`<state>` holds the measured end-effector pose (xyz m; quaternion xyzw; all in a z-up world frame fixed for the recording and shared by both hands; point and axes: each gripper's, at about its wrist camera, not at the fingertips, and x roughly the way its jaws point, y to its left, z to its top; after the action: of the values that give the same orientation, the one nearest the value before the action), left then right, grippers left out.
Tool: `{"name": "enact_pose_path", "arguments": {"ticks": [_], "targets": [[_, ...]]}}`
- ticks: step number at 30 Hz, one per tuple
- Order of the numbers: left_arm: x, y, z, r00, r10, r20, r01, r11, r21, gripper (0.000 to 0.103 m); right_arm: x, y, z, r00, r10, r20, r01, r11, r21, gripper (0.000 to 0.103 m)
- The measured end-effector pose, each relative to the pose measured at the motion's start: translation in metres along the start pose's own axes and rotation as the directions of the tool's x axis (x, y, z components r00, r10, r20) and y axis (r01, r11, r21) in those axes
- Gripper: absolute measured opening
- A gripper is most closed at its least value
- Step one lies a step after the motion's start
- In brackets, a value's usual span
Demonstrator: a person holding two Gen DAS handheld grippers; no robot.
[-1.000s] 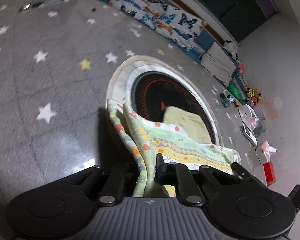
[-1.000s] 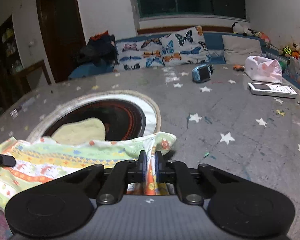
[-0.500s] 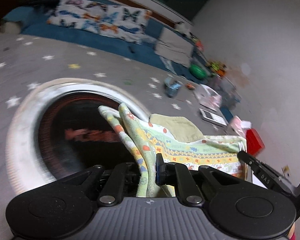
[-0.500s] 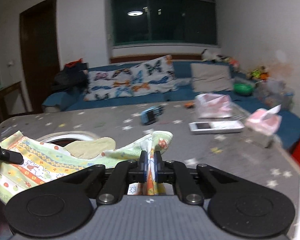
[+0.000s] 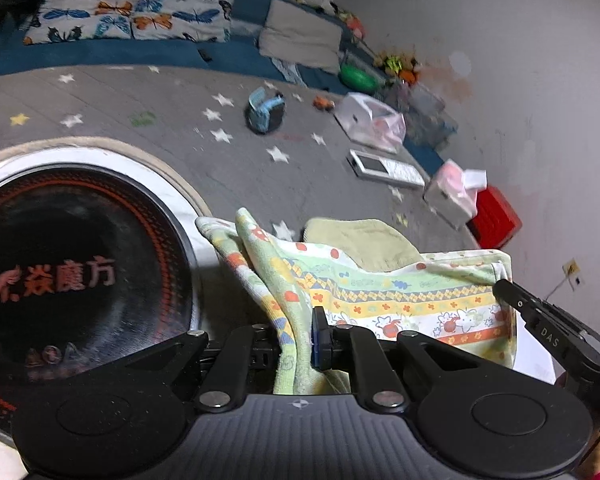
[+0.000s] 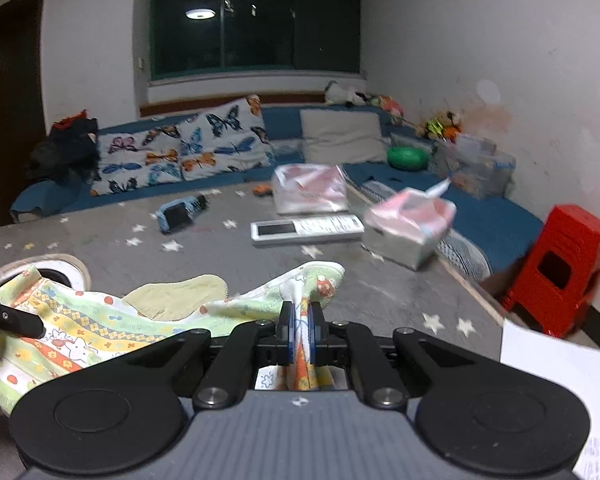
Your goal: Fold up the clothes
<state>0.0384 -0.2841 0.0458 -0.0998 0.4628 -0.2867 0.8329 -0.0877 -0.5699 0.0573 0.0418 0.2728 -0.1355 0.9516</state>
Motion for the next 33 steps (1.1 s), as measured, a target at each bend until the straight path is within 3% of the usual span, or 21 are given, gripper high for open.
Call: {"name": "enact_pose_path", "arguments": {"ticks": [13,19,22,24,27,30,33], "targets": [[0.018,0.001,-0.008,0.996,0.075,-0.05,-0.073,0.996,0.044,0.011,0.022,-0.018,-0.023,0.998,-0.024,-0.064,0.025,0.999,0.024,0.006],[0.019,0.001,-0.011,0.992,0.116,-0.054,-0.113,0.992,0.064,0.023,0.027,-0.019,-0.03,0.994,-0.046,-0.097,0.048,0.999,0.016,0.01],[0.017,0.002,-0.014,0.988,0.151,-0.045,-0.147,0.986,0.08,0.041,0.023,-0.02,-0.032,0.994,-0.047,-0.1,0.049,0.999,0.016,0.011],[0.016,0.002,-0.015,0.984,0.173,-0.039,-0.169,0.981,0.09,0.042,0.021,-0.02,-0.033,0.994,-0.048,-0.103,0.049,0.999,0.015,0.012],[0.013,0.005,-0.017,0.979,0.202,-0.031,-0.198,0.975,0.102,0.045,0.013,-0.013,-0.034,0.995,-0.015,-0.102,0.015,1.0,0.005,0.014],[0.01,0.006,-0.021,0.971,0.24,-0.011,-0.236,0.963,0.133,0.049,0.002,0.001,-0.037,0.992,0.065,-0.11,-0.066,0.998,-0.007,0.03],[0.005,0.007,-0.025,0.968,0.251,-0.003,-0.248,0.958,0.145,0.051,-0.008,0.021,-0.043,0.987,0.116,-0.115,-0.122,0.991,-0.049,0.034]]}}
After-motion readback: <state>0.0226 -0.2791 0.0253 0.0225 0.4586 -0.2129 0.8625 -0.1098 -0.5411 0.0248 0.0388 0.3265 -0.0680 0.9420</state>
